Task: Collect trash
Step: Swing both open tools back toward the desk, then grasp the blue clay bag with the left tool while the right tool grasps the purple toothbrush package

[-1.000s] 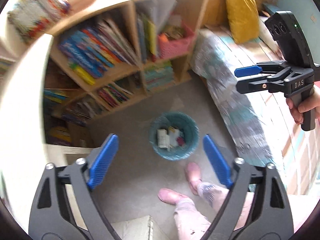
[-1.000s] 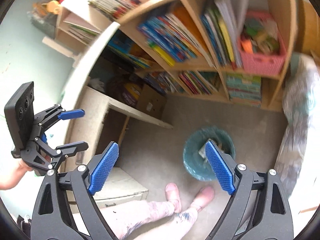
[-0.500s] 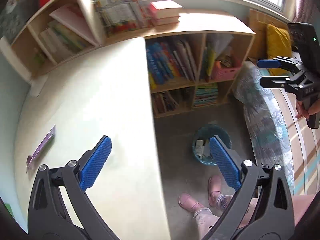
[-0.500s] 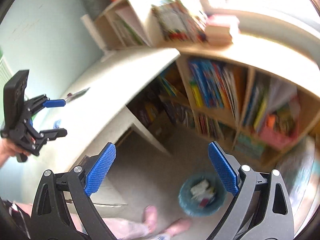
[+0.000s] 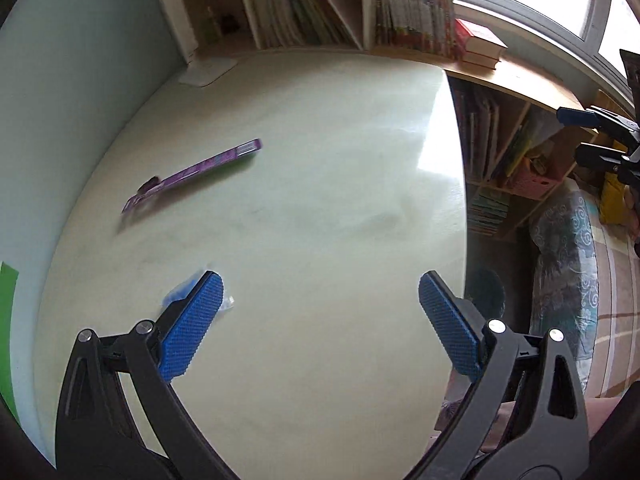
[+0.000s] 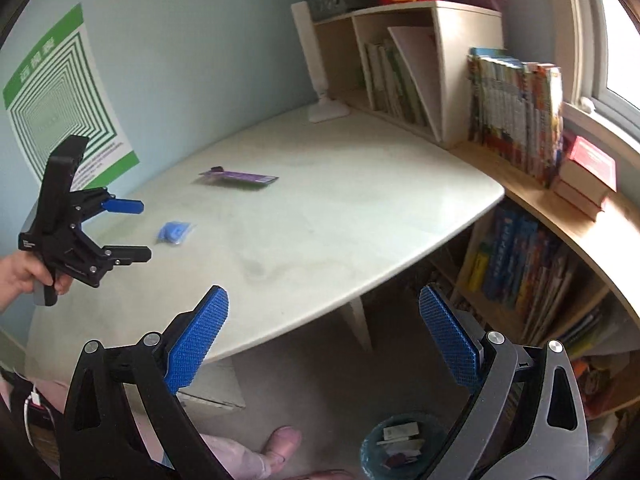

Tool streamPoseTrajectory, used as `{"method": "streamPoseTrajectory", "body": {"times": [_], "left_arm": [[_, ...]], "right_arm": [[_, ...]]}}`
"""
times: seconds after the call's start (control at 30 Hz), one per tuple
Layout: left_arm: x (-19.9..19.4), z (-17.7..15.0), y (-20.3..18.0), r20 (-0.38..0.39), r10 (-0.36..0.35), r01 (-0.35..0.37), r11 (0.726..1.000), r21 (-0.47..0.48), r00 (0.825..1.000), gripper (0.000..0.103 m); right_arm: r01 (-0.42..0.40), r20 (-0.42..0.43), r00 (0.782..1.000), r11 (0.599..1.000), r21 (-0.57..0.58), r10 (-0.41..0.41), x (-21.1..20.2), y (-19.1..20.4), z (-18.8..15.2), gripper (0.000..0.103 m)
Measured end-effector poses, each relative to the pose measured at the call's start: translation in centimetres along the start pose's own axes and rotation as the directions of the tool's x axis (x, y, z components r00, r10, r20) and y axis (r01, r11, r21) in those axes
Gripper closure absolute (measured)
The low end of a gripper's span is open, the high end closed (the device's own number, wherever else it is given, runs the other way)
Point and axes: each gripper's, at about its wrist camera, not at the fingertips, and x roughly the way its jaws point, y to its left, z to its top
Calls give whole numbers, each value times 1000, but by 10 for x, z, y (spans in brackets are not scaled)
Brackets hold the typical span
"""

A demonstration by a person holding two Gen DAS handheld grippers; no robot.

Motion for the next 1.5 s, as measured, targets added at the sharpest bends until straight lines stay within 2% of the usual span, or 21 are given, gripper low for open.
{"method": "streamPoseTrajectory", "body": {"times": [0.17, 0.4, 0.63, 0.83, 1.03, 1.27, 1.5], "left_arm": [[-5, -20, 38, -12, 26, -27, 994, -104, 1000, 7], [-8, -39, 72, -24, 36, -39, 982, -185, 999, 7], [-3, -53, 99, -39, 25, -34, 968, -249, 999, 7], [9, -62, 109, -73, 32, -53, 950, -308, 997, 7], [19, -60, 113, -98, 48, -84, 909, -407, 994, 7], [37, -44, 106, -125, 71, -124, 862, -492, 990, 7], [57, -29, 105, -150, 85, -157, 805, -573, 985, 7]], "right_arm": [[-63, -25, 998, 996, -69, 62, 28, 30, 27, 7], [-128, -81, 990, 980, -155, 117, 72, 74, 55, 7], [-168, -122, 982, 966, -196, 146, 111, 103, 74, 7], [-244, -180, 962, 937, -248, 203, 144, 116, 86, 7], [-336, -235, 933, 894, -297, 273, 178, 116, 108, 7], [-428, -277, 897, 836, -343, 345, 211, 106, 146, 7], [-463, -329, 878, 794, -394, 349, 243, 98, 165, 7]]}}
